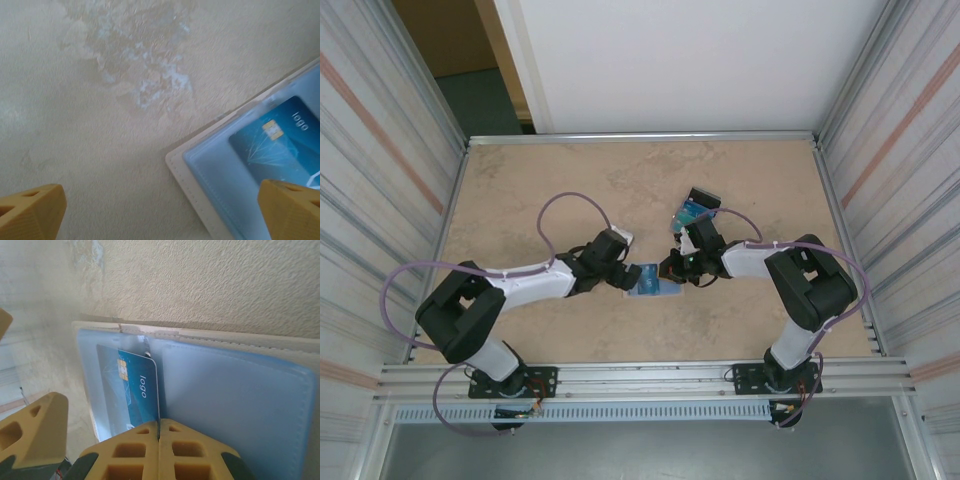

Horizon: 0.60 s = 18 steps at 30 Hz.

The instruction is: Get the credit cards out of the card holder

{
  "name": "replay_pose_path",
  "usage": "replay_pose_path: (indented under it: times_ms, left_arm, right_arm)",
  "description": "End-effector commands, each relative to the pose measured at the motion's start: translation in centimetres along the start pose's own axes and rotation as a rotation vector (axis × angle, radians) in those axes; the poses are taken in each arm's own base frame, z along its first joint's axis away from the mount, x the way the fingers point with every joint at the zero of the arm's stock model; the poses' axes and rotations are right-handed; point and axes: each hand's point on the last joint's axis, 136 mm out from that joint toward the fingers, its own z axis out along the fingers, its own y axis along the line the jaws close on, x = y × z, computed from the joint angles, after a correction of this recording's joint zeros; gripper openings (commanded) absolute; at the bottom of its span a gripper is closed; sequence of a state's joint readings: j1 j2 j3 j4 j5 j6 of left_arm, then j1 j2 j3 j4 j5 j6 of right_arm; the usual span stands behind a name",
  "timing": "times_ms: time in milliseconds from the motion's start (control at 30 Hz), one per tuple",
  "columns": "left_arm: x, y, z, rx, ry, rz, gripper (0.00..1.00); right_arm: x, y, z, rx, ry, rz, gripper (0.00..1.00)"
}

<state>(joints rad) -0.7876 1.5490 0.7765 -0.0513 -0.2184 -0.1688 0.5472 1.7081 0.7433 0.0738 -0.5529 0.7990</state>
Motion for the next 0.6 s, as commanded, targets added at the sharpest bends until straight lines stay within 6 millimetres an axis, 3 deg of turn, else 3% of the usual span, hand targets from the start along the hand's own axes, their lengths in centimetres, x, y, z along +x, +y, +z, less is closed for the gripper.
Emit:
replay_pose_path:
  times_ms: [0,567]
  left_arm:
    - [-1.9,-1.0,0.0,0.03,-0.041,0.038,0.99]
    - [0.0,-1.1,2.0,-0.014,0.05,0.095,0.99]
  right_arm:
    - [-0.7,0.7,-0.7,-0.006,-0.023,-0.026,0.0]
    - [-0.7,0.2,-1.5,0.026,-0.035,-0.028,0.0]
